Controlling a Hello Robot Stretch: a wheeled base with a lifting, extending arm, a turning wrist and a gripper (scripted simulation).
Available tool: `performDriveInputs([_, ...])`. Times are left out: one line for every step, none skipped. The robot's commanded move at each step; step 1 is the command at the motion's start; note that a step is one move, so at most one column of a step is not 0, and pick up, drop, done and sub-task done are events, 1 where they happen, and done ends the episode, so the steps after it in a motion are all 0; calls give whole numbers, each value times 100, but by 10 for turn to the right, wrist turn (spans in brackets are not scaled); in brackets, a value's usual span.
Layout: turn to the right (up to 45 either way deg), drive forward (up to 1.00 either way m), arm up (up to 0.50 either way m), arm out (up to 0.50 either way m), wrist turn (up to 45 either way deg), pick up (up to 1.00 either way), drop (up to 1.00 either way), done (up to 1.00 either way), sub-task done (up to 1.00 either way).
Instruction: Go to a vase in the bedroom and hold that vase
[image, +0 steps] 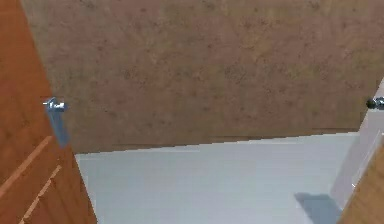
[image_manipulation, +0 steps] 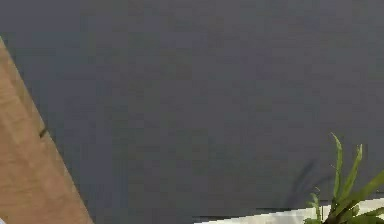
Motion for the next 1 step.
performDriveInputs([0, 75, 0, 0, 0, 0, 0, 0, 0])
